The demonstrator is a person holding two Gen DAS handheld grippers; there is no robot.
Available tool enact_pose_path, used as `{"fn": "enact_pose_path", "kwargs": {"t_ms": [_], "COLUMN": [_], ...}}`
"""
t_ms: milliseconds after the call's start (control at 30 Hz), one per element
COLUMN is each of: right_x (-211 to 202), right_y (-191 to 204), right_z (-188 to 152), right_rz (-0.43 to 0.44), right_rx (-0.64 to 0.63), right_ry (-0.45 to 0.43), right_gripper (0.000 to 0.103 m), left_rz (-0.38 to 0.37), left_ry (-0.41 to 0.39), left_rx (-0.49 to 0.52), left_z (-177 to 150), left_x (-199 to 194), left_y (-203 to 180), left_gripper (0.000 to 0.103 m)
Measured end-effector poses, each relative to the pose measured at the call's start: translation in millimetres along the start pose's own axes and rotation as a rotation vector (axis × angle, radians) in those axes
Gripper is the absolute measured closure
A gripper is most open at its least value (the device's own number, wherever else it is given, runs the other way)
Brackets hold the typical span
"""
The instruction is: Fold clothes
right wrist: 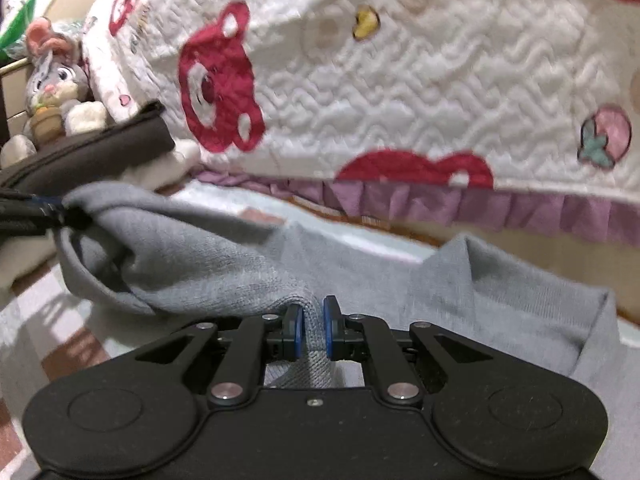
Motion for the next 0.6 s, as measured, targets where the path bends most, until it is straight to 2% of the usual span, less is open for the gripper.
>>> {"fn": "enact_pose_path", "kwargs": {"t_ms": [67,167,233,267,300,400,433,533,567,600], "right_x": [-17.5,-40.2,-40.1,-34.6,-26.5,3.4,7.9,4.4,2.3,0.8], "right_y": [-1.0,-5.2,-16.4,-24.9,-35.6,-72.0,-81.8,-97.1,-96.9,-94.9], "right_z": [7.7,16.2,16.5,13.6,7.6,-17.7,-26.0,-43.2,-44.9,-45.1], "right_rz": [0.013,-0.004,-0.042,-0.072,-0.095,-0.143,-0.152,-0.165,-0.171,-0.177], "right_rx": [0.04,0.068,0.077,0.078,0.101,0.216,0.265,0.383,0.377,0.351], "right_ry": [-0.082,-0.165,-0.151,-0.128,-0.09,0.061,0.082,0.068,0.065,0.064], "right_gripper": [0.093,0.093,0.093,0.093,0.093,0.093,0.093,0.093,0.093,0.093], "left_rz": [-0.003,0.034,0.009,-0.016,-0.031,-0.028,-0.019,-0.056,-0.072,-0.089], "left_ry": [-0.071,-0.245,-0.296,-0.276,-0.241,-0.079,-0.022,0.067,0.091,0.116], "left_rx": [0.014,0.111,0.138,0.141,0.145,0.134,0.123,0.049,0.022,-0.006], "left_z": [12.3,30.2,30.9,28.3,24.5,7.4,1.0,-6.4,-8.0,-9.7], "left_x": [-18.7,-55.1,-65.8,-62.0,-54.1,-16.0,-2.7,9.4,11.5,13.5], "left_y": [2.5,-10.6,-18.9,-22.2,-25.0,-25.5,-23.6,-13.1,-9.3,-5.5], "left_gripper": [0.087,0.083,0.073,0.062,0.059,0.061,0.062,0.06,0.055,0.055]}}
Point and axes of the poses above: each gripper's, at about its wrist camera, not at the fingertips, and x roughly the way its jaws point, y to its left, z to its top, the point moved 3 cm from there along x, roughly the way its jaws point, and after that the axes turned 1 degree about y, right-handed, at the moved point
